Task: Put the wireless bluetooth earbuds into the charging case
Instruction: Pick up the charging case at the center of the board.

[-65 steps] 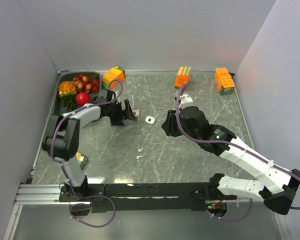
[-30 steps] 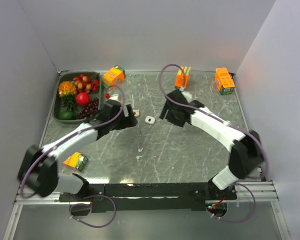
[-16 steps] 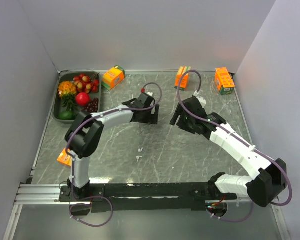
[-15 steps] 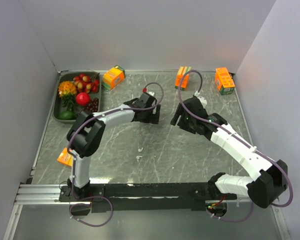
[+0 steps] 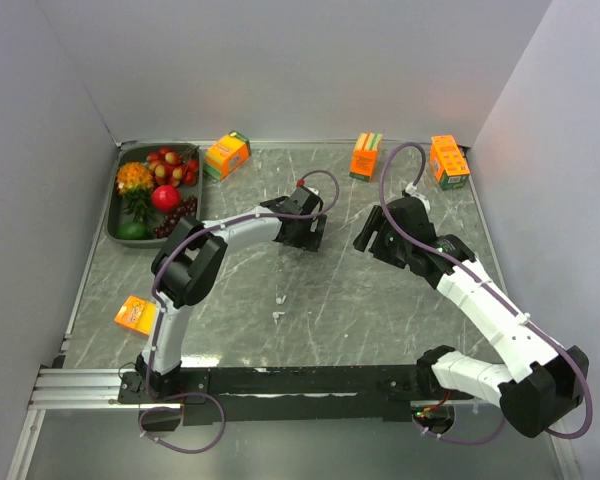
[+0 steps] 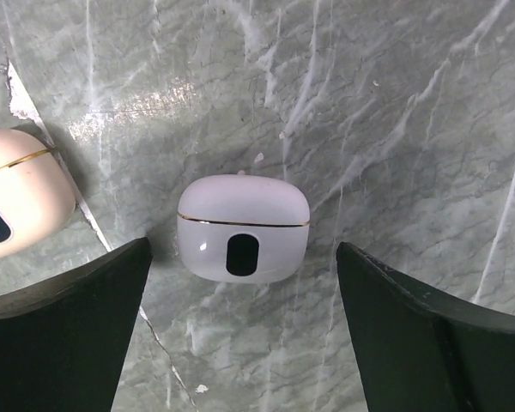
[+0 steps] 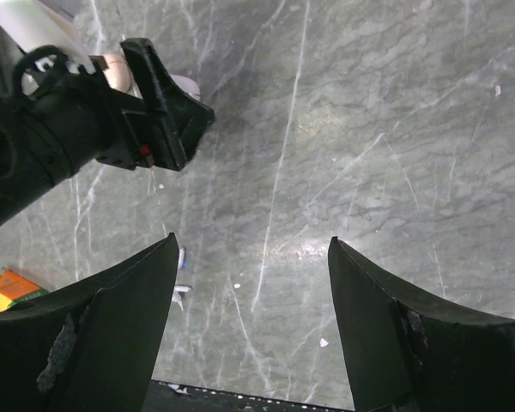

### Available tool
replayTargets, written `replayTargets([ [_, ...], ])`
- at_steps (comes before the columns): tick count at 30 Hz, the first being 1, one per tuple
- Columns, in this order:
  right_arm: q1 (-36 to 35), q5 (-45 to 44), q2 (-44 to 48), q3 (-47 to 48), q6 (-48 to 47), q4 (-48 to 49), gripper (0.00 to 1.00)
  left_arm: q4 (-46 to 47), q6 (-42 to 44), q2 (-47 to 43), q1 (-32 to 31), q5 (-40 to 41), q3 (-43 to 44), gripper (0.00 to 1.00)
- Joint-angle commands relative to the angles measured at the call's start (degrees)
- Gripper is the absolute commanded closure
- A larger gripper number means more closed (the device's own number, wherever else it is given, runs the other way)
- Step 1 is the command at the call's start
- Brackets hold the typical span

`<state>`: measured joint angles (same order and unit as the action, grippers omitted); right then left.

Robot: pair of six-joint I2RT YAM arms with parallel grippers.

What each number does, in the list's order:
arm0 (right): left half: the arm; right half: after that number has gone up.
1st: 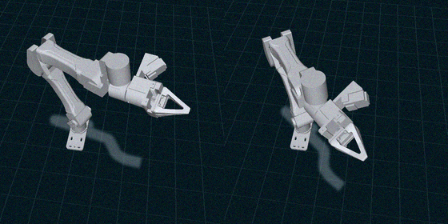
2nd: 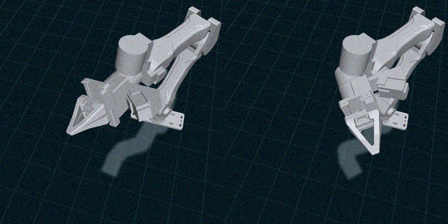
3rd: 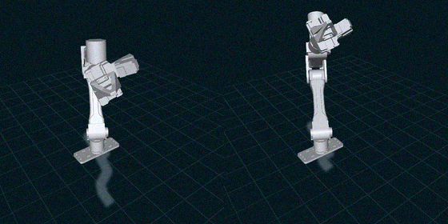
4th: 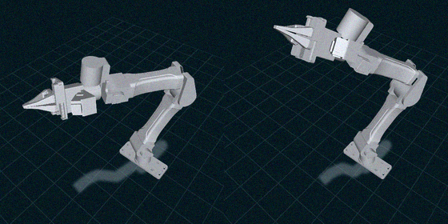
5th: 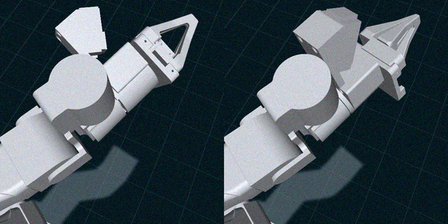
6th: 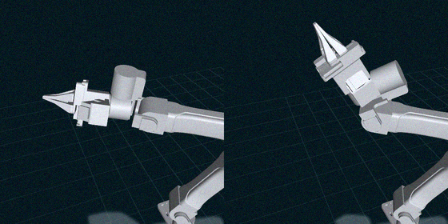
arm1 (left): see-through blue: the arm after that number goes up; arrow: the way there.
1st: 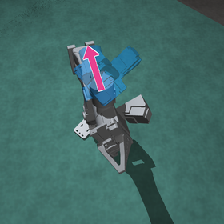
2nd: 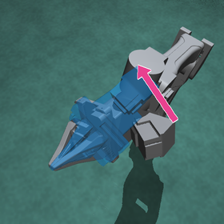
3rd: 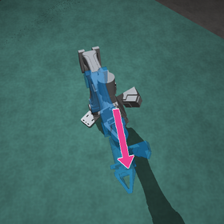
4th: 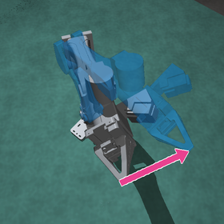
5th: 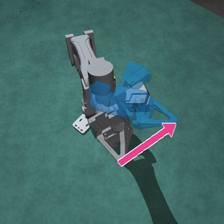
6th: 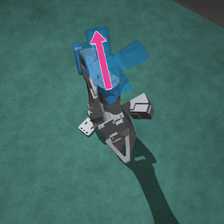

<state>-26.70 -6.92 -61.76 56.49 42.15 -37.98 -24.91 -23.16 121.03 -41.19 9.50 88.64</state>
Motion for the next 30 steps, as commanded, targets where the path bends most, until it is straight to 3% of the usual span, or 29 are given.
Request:
replayTargets([
  [1, 1.38, 2.34, 1.2, -1.64, -1.02, 2.64, 0.22, -1.99, 1.97, 1.75, -0.03, 0.96, 2.59, 0.07],
  [8, 2.35, 2.35, 2.17, -2.35, -1.28, 3.26, 0.22, -5.24, 4.69, 4.12, -0.21, 1.4, 5.93, 0.17],
  [23, 2.88, 2.44, 2.34, -3.23, -1.11, 3.79, 0.22, -3.84, 5.49, 4.04, -0.47, 1.58, 2.59, 0.39],
  [26, 2.79, 2.52, 2.69, -3.23, -0.93, 3.61, 0.22, -3.48, 5.58, 3.6, -0.47, 1.4, 1.89, 0.5],
  [29, 2.88, 2.87, 3.04, -2.88, -0.67, 3.35, 0.22, -1.47, 5.4, 1.24, -0.47, 1.84, -1.0, 0.81],
  [30, 2.88, 3.05, 3.22, -2.61, -0.67, 3.26, 0.22, -0.85, 5.14, 0.35, -0.56, 2.54, -1.71, 0.99],
])
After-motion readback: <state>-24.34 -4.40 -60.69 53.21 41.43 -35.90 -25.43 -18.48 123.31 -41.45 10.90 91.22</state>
